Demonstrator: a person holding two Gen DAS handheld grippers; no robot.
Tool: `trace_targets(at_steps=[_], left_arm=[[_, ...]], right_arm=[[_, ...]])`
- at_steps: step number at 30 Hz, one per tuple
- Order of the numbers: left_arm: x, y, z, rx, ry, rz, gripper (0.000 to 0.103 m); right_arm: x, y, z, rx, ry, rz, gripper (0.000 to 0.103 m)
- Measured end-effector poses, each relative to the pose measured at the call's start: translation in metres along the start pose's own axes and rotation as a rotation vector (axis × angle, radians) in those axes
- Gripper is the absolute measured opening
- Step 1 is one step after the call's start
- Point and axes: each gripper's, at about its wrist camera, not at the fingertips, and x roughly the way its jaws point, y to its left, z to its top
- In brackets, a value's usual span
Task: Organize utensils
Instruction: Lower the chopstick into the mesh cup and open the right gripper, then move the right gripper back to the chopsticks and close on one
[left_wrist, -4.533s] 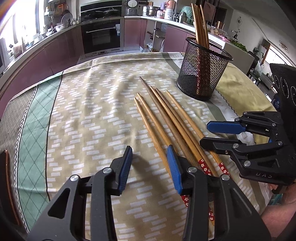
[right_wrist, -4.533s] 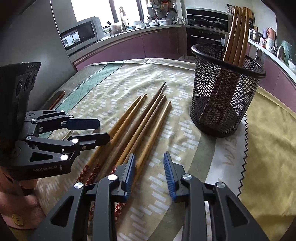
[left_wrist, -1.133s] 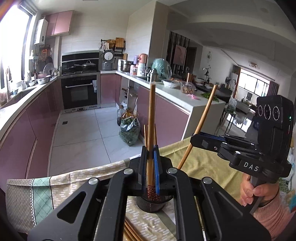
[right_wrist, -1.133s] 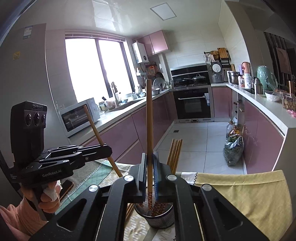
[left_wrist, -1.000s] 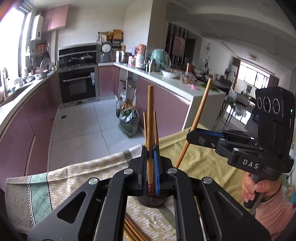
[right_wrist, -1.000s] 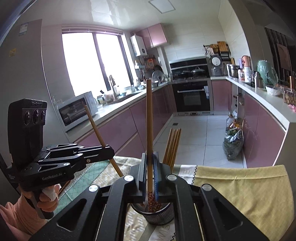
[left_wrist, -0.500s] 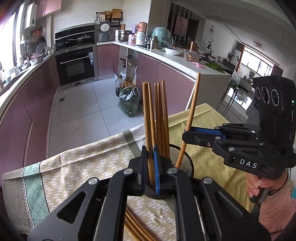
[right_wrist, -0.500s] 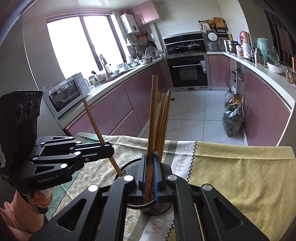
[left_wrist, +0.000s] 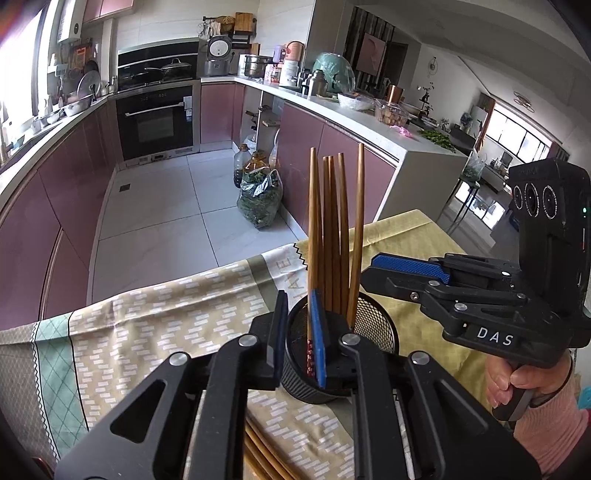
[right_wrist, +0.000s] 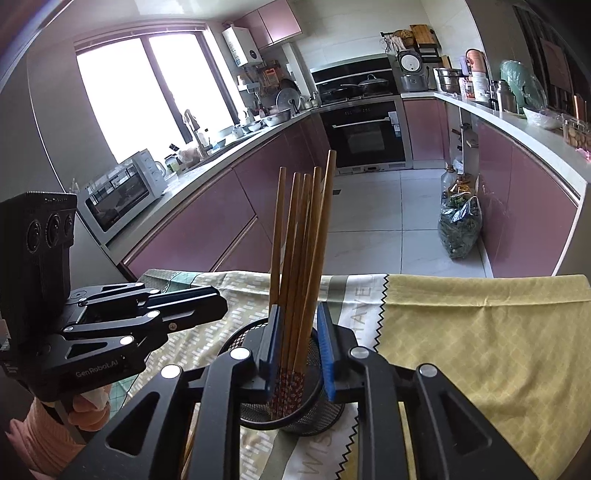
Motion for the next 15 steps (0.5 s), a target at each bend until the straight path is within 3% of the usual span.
trace_targets(at_steps=[5, 11, 15], left_arm=[[-0.019, 0.002, -0.017, -0.016, -0.073, 0.035, 0.034], [-0.052, 0.011, -0.048, -0.019, -0.154, 0.101, 0.047], [-0.066, 0.019, -0.073, -0.023, -0.151, 0.145, 0.048]], right_arm=[[-0.007, 0.006, -0.006, -0.016, -0.019, 0.005, 0.036], [-0.033, 0.022, -0.019, -0.048, -0.068, 0.039, 0.039], [-0.05, 0.043, -0.035, -0.109, -0.076, 0.112, 0.041]])
